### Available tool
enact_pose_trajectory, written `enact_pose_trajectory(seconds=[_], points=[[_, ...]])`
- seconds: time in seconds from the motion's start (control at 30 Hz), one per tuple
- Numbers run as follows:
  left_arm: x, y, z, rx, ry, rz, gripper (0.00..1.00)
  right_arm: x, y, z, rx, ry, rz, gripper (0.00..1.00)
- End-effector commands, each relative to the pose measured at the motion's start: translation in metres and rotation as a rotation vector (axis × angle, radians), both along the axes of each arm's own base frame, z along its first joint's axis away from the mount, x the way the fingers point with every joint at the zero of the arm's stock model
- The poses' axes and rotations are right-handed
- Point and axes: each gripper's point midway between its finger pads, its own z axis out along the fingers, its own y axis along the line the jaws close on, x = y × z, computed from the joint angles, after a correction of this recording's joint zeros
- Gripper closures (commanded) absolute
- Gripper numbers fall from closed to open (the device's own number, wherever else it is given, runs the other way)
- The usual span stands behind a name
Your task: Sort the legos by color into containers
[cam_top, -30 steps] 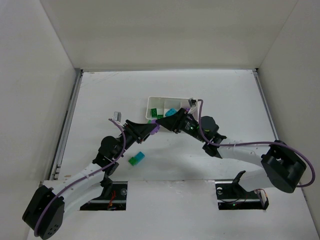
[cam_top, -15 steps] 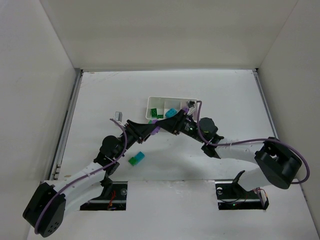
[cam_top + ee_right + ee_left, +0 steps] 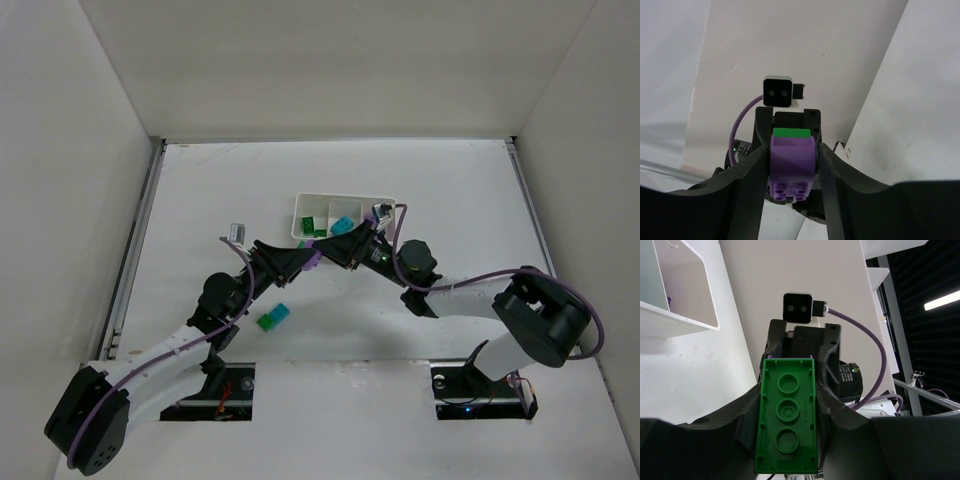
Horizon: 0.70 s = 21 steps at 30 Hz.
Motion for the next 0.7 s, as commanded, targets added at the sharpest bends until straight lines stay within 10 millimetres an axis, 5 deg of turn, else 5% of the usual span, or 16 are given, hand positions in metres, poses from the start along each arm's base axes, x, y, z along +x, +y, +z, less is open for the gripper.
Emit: enact_pose_trajectory(seconds=[0.0, 0.27, 0.5, 0.67], points=[[-0.006, 0.002, 0.022, -0.038, -0.082, -0.005, 0.74, -0.004, -0.006, 0.023, 0.091, -0.052, 0.011, 0.53], [-0.008, -0.002, 0.020, -0.031, -0.080, -0.021, 0.73, -0.001, -0.015, 0.023, 0.097, -0.052, -0.032, 0.61], [-0.007, -0.001, 0.014, -0.014, -0.075, -0.010, 0.47, 0.003, -0.017, 0.015, 0.067, -0.048, -0.053, 0.68], [-0.003, 0.008, 0.016, -0.016, -0.086, 0.023, 0.45, 0.011, -0.025, 0.002, 0.017, -0.040, -0.096, 0.68]])
